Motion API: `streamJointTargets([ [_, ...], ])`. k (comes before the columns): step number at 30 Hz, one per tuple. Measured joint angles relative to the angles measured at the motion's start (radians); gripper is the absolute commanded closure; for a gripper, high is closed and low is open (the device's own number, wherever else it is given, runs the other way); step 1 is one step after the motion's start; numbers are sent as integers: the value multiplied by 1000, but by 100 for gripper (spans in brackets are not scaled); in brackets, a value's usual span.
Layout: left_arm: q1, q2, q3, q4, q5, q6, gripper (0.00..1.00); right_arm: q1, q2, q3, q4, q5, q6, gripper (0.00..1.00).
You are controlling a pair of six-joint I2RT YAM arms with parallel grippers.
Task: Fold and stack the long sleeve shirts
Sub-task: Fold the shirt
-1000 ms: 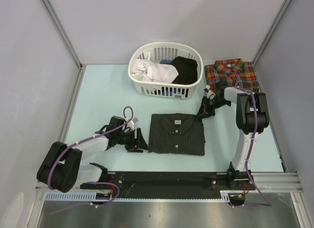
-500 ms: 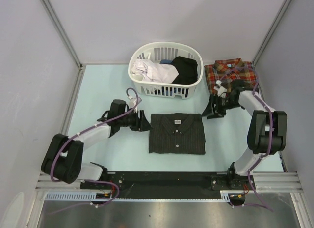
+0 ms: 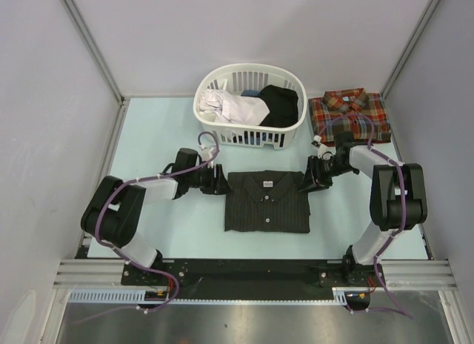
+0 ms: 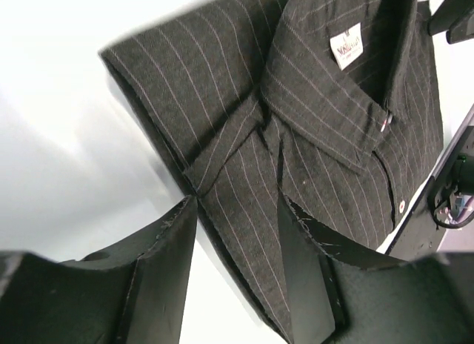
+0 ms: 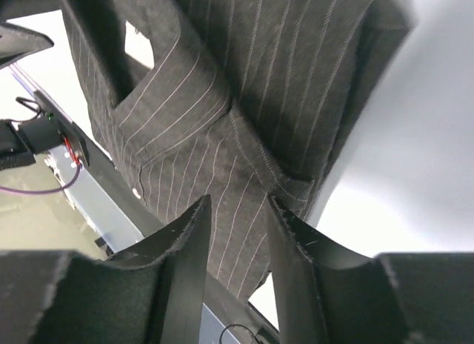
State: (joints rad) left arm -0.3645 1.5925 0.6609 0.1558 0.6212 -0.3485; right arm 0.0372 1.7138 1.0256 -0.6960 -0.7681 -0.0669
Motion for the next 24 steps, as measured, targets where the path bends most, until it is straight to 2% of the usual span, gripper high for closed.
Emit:
streamJointTargets([
  [4, -2, 12, 11, 17, -1, -1, 47, -16, 14, 17, 2, 15, 2, 53],
  [10, -5, 30, 17, 48, -14, -14, 57, -26, 16, 24, 2, 54, -19, 52],
  [15, -6, 31, 17, 59, -16, -22, 62, -22, 24, 31, 4, 85, -33, 57],
  [19, -6, 31, 17, 61, -17, -27, 69, -22, 40, 31, 4, 100, -43, 70],
  [24, -6, 31, 17, 59, -21, -27, 80, -16, 45, 34, 6, 106, -45, 94],
])
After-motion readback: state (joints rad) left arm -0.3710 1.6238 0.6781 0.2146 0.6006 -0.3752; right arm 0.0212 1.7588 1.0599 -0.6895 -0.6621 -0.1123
